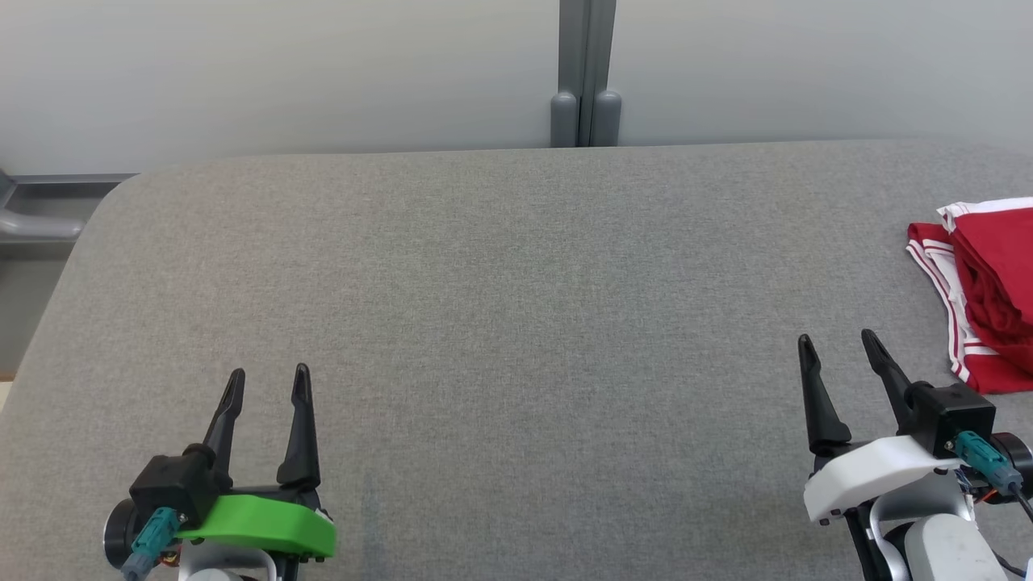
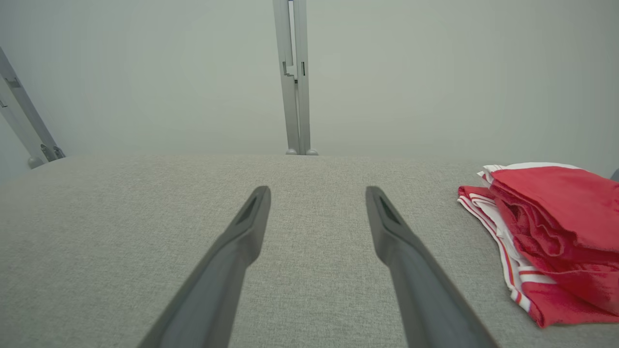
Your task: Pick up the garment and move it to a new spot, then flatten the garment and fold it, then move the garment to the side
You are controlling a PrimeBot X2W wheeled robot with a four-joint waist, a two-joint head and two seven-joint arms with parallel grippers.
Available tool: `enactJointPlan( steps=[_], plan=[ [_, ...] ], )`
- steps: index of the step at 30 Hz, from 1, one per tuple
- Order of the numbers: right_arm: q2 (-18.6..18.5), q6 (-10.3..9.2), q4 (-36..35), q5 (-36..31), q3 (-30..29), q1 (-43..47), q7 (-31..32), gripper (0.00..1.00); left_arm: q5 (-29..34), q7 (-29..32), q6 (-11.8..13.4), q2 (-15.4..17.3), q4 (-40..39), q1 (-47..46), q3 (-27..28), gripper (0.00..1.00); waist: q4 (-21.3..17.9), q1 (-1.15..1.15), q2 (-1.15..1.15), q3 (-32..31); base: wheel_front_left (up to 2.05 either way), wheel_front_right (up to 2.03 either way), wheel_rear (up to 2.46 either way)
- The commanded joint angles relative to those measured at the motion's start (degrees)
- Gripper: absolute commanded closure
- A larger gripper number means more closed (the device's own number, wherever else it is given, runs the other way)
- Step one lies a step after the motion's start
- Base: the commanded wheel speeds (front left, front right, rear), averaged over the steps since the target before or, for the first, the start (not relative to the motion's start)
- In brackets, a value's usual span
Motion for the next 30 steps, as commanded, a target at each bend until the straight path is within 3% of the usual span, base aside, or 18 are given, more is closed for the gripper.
enactJointPlan(
  steps=[1, 27, 28, 30],
  plan=[
    [0.02, -0.12, 0.51, 0.12, -0.29, 0.02, -0.42, 0.00, -0.32, -0.15, -0.12, -0.02, 0.20, 0.39, 0.17, 0.00, -0.08, 0.00, 0.00, 0.13, 0.00, 0.00, 0.00],
    [1.09, -0.11, 2.94, 0.75, 0.47, -1.06, -0.91, 0.00, -2.35, -0.15, -0.12, 0.36, 2.22, 0.46, -1.80, 0.00, -1.58, 0.00, 0.00, -0.41, 0.00, 0.00, 0.00],
    [1.14, 0.00, 3.15, 0.63, 0.50, -0.39, -0.50, 1.00, -2.21, 0.01, 0.00, -0.09, 2.39, 0.03, -1.80, 1.00, -1.58, 0.00, 0.00, -0.40, 0.00, 0.00, 0.00],
    [1.32, 0.00, 4.02, 0.78, 0.45, -0.02, -0.35, 1.00, -2.34, 0.19, 0.01, -0.22, 3.17, 0.24, -1.88, 1.00, -1.59, 0.00, 0.00, -0.40, 0.00, 0.00, 0.00]
  ],
)
